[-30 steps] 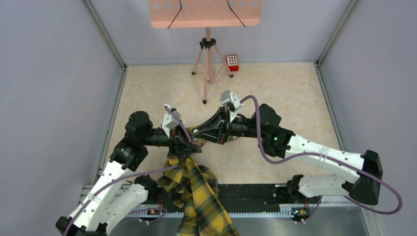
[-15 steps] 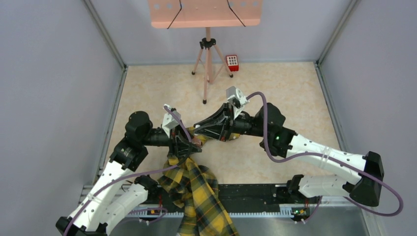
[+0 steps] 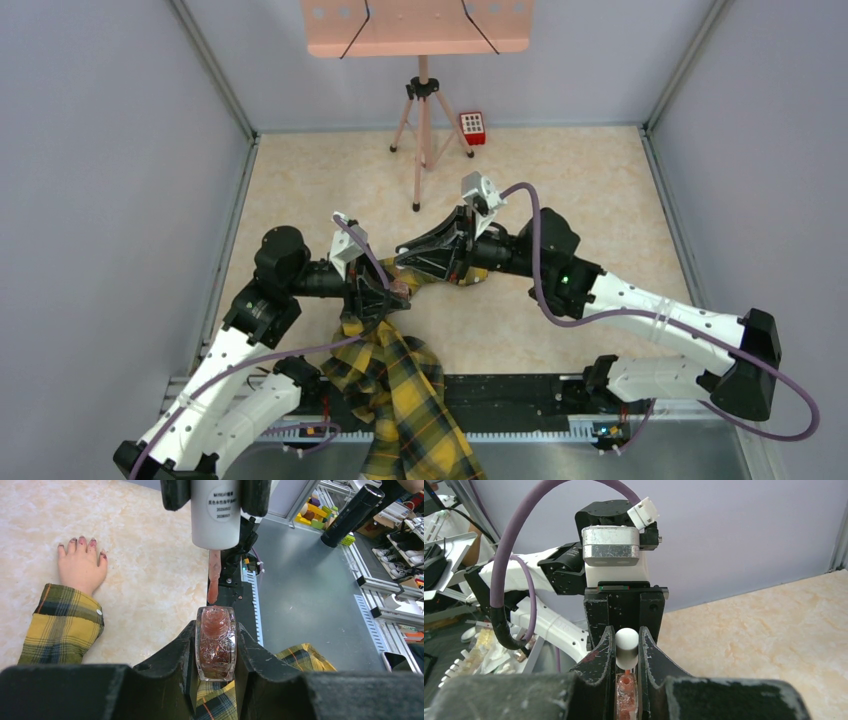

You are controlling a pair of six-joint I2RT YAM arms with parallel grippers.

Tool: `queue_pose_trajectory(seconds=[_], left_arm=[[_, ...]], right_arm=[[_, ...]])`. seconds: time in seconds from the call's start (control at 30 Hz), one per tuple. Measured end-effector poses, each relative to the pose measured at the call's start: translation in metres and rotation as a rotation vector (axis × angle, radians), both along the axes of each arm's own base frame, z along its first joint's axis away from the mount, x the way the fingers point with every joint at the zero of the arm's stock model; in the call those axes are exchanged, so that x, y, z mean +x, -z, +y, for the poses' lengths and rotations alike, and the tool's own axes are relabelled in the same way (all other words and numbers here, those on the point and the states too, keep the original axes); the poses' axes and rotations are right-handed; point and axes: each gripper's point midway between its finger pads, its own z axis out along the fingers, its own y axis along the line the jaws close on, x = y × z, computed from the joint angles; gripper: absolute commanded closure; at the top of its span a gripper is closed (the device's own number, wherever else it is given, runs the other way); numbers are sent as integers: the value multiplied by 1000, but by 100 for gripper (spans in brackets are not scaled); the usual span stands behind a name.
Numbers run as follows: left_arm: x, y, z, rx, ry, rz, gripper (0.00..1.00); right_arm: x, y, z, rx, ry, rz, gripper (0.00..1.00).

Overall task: Paint the nails
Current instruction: Unscrew the nail polish bottle.

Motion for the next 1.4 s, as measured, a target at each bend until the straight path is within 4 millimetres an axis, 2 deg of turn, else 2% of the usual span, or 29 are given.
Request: queue_pose_trajectory(seconds=[1.4], left_arm=[[0, 0, 0, 0, 0, -3, 100]], right_arm=[[-4, 12, 2, -46, -27, 19, 100]])
